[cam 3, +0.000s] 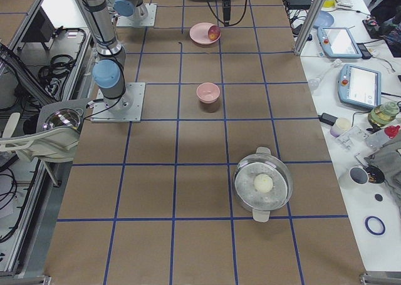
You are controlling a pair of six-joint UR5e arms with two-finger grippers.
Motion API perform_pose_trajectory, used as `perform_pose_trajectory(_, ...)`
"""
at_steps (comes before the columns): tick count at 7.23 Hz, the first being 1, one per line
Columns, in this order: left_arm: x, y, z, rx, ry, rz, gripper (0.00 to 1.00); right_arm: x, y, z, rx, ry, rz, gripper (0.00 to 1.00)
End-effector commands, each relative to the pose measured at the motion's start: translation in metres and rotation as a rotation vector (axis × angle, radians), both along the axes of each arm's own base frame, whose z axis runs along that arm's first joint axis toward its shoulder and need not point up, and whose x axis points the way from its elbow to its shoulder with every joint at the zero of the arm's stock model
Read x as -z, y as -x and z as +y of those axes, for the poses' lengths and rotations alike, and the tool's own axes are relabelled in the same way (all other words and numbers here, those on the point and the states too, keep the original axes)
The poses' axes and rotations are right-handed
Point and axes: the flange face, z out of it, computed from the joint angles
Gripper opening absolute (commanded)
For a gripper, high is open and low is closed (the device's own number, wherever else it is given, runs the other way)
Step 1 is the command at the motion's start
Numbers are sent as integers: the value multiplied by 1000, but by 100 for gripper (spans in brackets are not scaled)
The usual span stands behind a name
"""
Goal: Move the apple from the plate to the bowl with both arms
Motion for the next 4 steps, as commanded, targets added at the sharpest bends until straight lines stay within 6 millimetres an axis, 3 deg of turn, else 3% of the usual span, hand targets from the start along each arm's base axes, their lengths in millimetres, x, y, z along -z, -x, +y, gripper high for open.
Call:
perform_pose_trajectory(1, 21, 13, 8, 26, -42, -3, 100, 1, 42, -12, -34, 2, 8, 100)
perform_pose_trajectory(2, 67, 29, 16, 63, -95, -12, 100, 23, 85, -19, -30, -52, 10, 100)
perform_pose_trajectory(4, 117, 35, 17, 77, -15, 0, 100, 89, 159, -14, -108, -135, -14, 100)
